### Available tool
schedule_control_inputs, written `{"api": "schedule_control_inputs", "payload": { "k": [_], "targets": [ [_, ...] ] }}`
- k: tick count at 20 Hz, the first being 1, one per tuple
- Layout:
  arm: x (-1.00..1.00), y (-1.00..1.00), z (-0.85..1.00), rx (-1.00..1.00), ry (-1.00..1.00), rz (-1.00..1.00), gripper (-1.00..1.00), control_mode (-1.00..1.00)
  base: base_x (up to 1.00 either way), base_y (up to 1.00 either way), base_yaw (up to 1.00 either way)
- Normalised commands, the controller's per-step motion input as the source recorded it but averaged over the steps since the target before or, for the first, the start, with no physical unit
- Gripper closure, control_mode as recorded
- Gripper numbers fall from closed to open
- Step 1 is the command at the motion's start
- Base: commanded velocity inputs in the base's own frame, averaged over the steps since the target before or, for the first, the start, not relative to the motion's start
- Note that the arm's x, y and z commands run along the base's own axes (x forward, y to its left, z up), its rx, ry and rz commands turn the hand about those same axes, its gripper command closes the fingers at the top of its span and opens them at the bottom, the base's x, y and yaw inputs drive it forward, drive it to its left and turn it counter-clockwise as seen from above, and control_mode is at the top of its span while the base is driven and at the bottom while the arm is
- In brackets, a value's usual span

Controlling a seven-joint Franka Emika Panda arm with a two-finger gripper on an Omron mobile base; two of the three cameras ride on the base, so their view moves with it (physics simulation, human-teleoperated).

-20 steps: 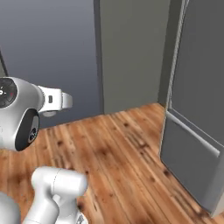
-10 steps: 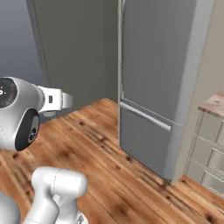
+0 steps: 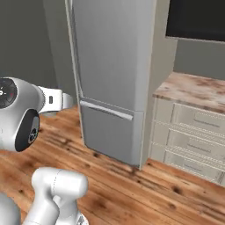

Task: Take 2 condiments from the cabinet and move them on the counter near the stove.Make sure the condiments are lined up with each other, next to each other.

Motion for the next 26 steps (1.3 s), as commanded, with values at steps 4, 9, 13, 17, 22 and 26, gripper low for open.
{"api": "schedule_control_inputs", "payload": {
  "k": [4,9,13,17,22,26],
  "targets": [
    [0.00,0.00,0.00,0.00,0.00,0.00,1.00,1.00,0.19,0.00,-0.44],
    [0.00,0.00,0.00,0.00,0.00,0.00,1.00,1.00,0.20,0.00,-0.43],
    [0.00,0.00,0.00,0.00,0.00,0.00,1.00,1.00,0.27,0.00,-0.42],
    [0.00,0.00,0.00,0.00,0.00,0.00,1.00,1.00,0.40,0.00,-0.39],
    [0.00,0.00,0.00,0.00,0.00,0.00,1.00,1.00,0.45,0.20,-0.36],
    [0.00,0.00,0.00,0.00,0.00,0.00,1.00,1.00,0.50,0.33,-0.32]
  ]
}}
